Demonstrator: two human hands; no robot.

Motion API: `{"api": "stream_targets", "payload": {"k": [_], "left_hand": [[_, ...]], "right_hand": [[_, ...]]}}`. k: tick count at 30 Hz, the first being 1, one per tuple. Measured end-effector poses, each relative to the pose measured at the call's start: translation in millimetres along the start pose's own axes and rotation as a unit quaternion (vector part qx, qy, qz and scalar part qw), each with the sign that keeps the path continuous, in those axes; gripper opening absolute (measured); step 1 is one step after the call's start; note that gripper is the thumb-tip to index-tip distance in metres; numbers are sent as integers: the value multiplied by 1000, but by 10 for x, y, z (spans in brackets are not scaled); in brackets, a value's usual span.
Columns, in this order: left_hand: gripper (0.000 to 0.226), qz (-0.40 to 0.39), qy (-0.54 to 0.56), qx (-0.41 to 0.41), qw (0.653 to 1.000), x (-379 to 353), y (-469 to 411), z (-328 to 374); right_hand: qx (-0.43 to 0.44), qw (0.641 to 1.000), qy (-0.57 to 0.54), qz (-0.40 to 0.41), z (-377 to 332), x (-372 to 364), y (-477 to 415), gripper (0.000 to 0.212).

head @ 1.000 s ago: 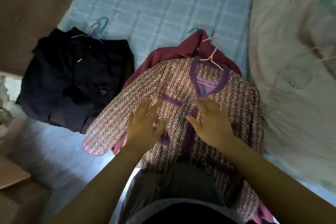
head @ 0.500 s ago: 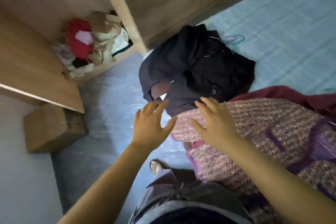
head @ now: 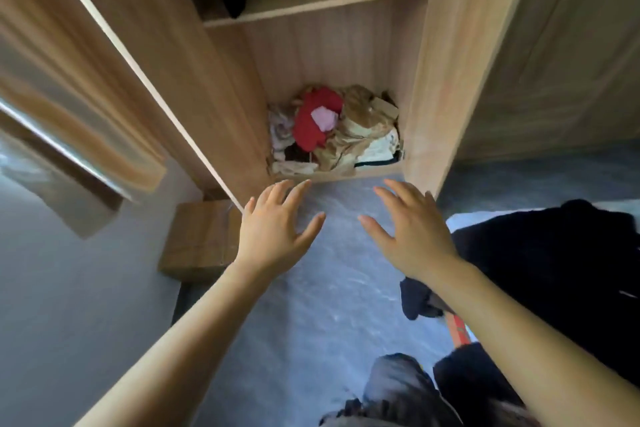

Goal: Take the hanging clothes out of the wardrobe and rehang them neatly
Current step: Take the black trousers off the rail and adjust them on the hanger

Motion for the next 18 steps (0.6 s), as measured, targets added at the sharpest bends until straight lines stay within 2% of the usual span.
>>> {"api": "stream_targets", "payload": {"k": [7,18], "left_hand": [[66,83,-40,9,996,478,-1572,-977],[61,209,-102,28,972,1641,-4302,-2467]], "right_hand": [[94,991,-36,87,-724,387,-1949,71],[217,960,-51,172,-2049,1576,-5036,60]]}}
Point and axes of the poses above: each hand's wrist, its own y-axis away from the middle knuckle, its own x-axis out of the back of the hand, z = x × y, the point moved 7 cm from there along -y, towards the middle knuckle, and after that the axes turned 14 degrees about -x, right-handed, at the moved point
